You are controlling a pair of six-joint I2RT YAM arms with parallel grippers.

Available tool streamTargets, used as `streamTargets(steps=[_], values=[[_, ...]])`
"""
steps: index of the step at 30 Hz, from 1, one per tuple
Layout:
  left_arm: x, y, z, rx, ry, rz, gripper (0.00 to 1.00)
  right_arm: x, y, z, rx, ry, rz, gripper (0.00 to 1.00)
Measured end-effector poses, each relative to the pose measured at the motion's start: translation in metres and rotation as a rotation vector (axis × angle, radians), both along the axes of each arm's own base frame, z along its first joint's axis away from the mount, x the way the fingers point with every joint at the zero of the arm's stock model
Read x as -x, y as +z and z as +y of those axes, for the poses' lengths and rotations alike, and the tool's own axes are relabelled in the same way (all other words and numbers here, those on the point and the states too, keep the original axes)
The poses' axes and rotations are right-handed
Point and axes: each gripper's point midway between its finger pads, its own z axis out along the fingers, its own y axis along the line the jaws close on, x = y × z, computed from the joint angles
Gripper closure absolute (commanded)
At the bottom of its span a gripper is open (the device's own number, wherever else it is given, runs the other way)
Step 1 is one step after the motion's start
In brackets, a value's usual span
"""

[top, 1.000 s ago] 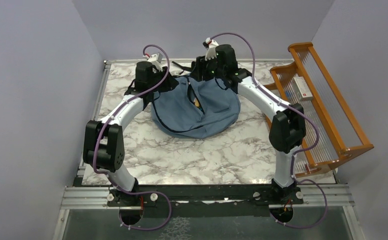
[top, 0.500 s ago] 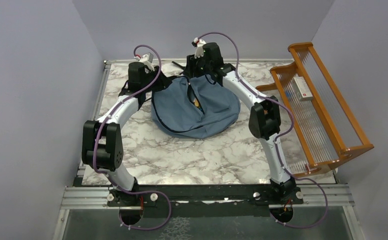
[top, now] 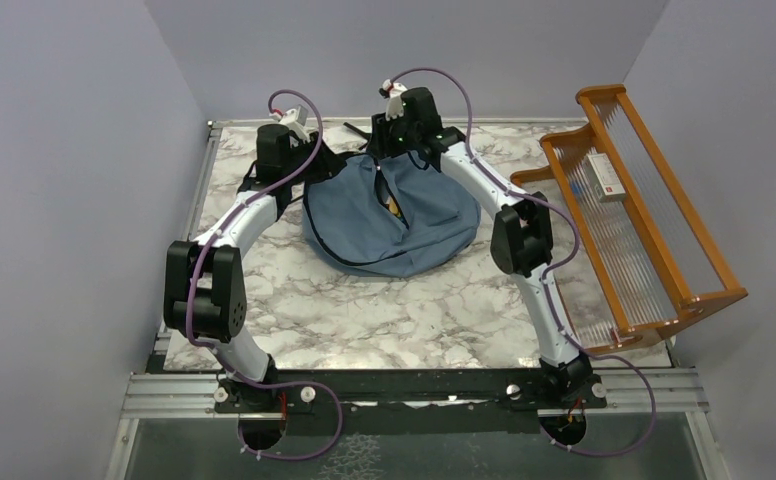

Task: Pack the student bag
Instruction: Zip the student bag at the center of the board.

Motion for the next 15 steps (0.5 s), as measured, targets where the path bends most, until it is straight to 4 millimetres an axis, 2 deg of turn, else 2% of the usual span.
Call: streamTargets(steps=[6, 15], values=[[0.001, 0.001, -0.001, 0.005, -0.008, -0.002, 0.61, 0.001, -0.022, 0.0, 0.021, 0.0, 0.042, 0.55], [0.001, 0.001, -0.002, 0.007, -0.014, -0.002, 0.61, 0.001, -0.03, 0.003, 0.019, 0.008, 0.069, 0.61]])
